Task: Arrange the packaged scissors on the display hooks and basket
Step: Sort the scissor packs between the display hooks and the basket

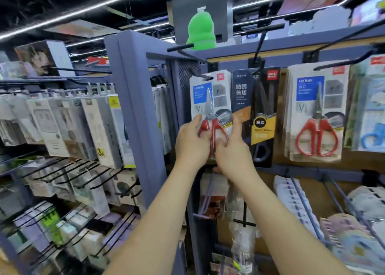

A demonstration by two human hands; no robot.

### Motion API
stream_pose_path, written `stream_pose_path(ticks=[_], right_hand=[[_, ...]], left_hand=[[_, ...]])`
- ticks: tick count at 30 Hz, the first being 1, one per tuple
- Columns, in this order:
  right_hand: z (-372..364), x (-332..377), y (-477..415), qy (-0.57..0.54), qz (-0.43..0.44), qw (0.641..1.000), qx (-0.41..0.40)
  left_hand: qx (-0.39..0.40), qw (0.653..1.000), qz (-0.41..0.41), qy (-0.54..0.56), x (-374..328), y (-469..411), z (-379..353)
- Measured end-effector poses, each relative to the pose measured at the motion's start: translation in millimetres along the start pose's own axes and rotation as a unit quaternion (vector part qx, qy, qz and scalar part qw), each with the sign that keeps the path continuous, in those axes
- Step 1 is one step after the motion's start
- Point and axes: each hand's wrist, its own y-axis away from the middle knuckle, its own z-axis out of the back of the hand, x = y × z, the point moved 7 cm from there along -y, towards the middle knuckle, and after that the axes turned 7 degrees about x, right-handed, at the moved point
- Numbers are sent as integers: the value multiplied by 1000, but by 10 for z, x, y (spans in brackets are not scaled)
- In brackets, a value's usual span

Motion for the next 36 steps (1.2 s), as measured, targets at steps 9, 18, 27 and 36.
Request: stream_pose_path(ticks=[9,18,27,36], right_hand=[[149,-89,-3,208,-26,975,73],[633,-127,613,154,24,985,69],[1161,-549,1989,290,-148,943,74],[1815,-1644,4414,376,-432,819,18]], left_hand=[[-61,988,-41,-137,114,-64,-169],[-73,977,-122,-157,-70,258,9],[233,890,-392,25,-299,1498,-747],[527,705,-473,-43,-202,3216,-2328]])
